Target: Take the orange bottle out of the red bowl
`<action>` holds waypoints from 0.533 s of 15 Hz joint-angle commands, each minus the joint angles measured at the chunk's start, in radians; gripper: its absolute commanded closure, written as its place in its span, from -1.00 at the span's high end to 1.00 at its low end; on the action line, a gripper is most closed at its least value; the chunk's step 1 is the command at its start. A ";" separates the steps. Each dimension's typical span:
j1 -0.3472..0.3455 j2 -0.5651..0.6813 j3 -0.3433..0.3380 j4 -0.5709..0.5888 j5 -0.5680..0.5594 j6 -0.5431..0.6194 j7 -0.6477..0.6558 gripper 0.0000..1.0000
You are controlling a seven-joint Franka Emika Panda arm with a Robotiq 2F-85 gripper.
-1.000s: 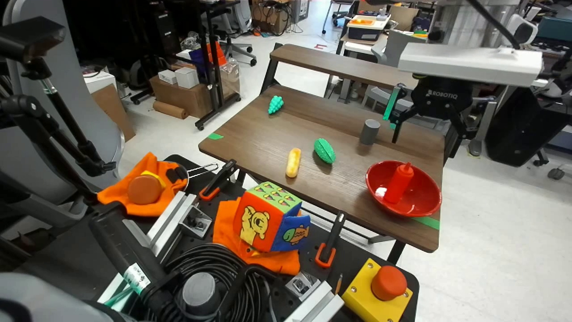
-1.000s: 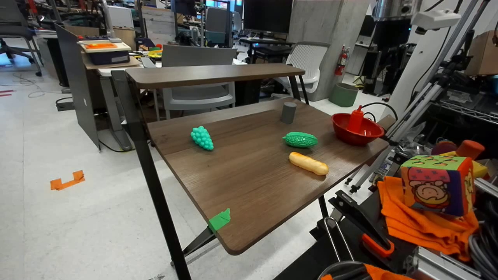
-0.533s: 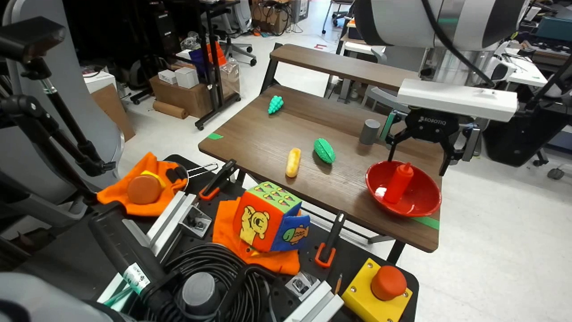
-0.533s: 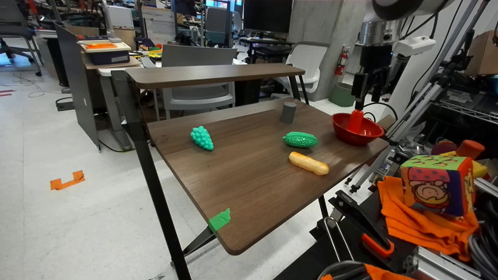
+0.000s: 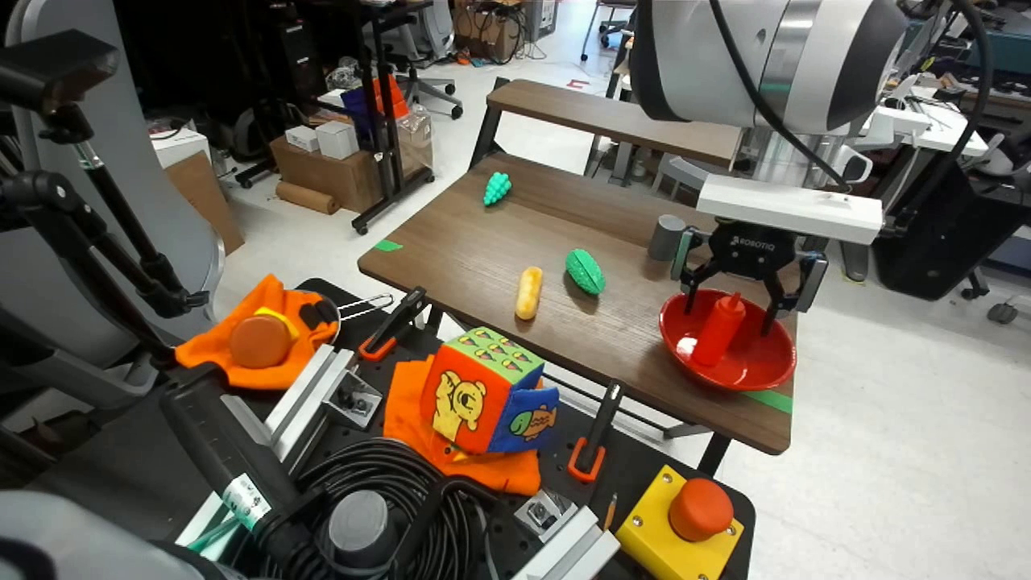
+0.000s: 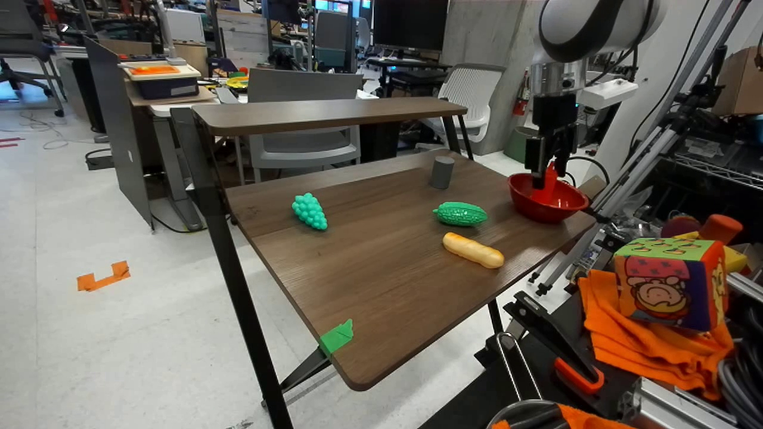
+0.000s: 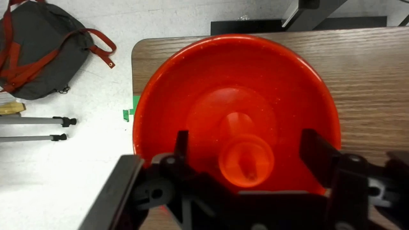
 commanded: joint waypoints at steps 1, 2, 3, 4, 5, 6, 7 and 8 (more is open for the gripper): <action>0.008 0.047 0.008 0.071 -0.001 -0.087 -0.019 0.11; 0.010 0.054 0.007 0.081 -0.004 -0.098 -0.013 -0.03; 0.011 0.060 0.005 0.090 -0.003 -0.102 -0.007 -0.16; 0.008 0.061 0.004 0.098 0.001 -0.110 -0.006 -0.33; 0.002 0.058 0.007 0.104 0.006 -0.119 -0.016 -0.46; -0.008 0.048 0.013 0.109 0.021 -0.131 -0.027 -0.63; -0.017 0.039 0.019 0.114 0.034 -0.147 -0.038 -0.74; -0.027 0.024 0.025 0.123 0.051 -0.169 -0.048 -0.74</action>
